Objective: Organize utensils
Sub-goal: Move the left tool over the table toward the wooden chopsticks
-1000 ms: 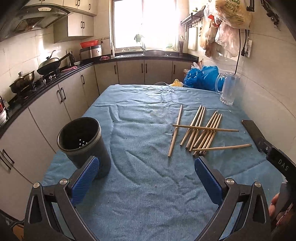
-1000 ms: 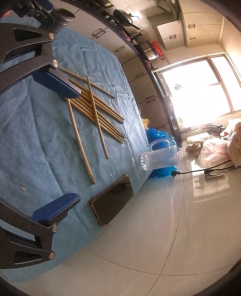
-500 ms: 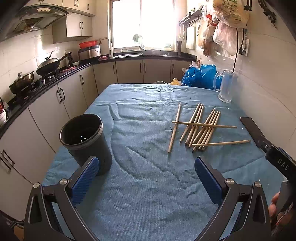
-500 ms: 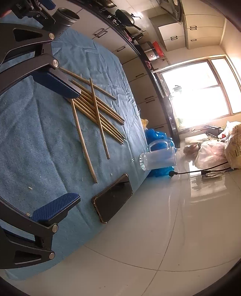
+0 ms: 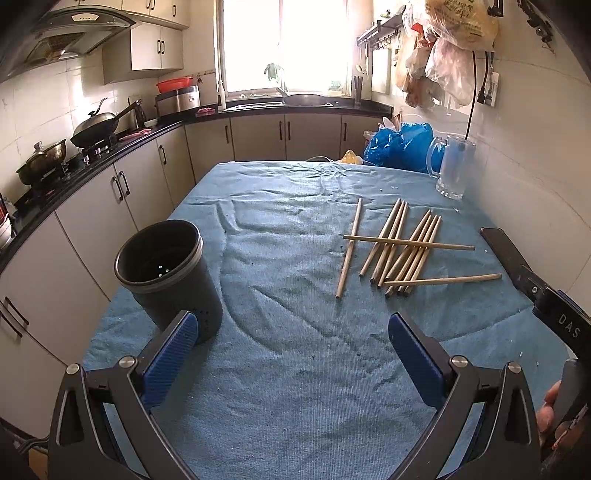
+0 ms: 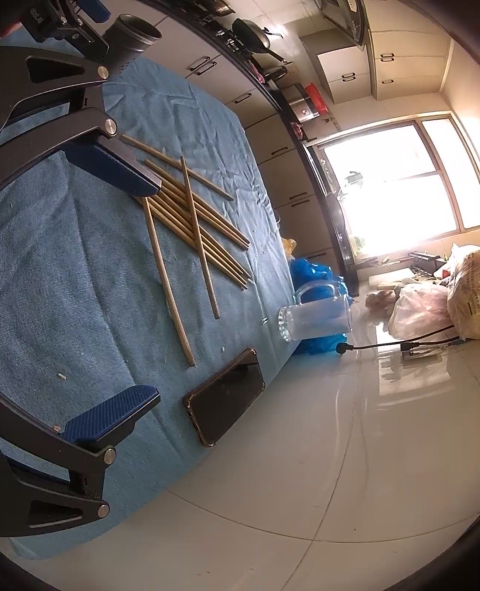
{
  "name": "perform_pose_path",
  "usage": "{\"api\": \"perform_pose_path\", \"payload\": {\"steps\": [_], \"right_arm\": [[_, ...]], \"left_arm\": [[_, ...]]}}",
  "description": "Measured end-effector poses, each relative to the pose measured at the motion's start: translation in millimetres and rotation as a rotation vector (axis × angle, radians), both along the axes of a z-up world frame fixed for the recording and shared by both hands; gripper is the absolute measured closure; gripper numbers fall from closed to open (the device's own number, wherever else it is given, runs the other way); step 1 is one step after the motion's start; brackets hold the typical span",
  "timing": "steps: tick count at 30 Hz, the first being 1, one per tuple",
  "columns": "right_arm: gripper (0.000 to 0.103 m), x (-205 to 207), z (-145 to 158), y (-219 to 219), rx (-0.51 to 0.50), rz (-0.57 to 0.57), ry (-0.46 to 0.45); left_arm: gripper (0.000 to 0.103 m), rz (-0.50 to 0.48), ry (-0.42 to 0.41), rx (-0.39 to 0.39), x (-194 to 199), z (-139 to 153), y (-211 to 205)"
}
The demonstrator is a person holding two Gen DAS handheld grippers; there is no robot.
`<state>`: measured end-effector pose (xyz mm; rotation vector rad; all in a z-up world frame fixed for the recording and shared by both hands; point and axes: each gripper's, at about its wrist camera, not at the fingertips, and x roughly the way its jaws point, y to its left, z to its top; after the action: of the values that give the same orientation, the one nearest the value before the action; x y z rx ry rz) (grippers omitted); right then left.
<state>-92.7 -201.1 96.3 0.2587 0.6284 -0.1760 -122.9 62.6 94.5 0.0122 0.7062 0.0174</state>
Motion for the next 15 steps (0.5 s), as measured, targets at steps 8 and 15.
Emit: {"api": "perform_pose_path", "payload": {"steps": [8,15], "right_arm": [[0.0,1.0,-4.1,-2.4,0.015,0.003,0.019],[0.0,2.9,-8.2,-3.8,0.023,0.002,0.033]], "left_arm": [[0.0,-0.002,0.013,0.001,2.0,-3.4,-0.2],[0.0,-0.005,0.027,0.001,5.2,-6.5,-2.3]]}}
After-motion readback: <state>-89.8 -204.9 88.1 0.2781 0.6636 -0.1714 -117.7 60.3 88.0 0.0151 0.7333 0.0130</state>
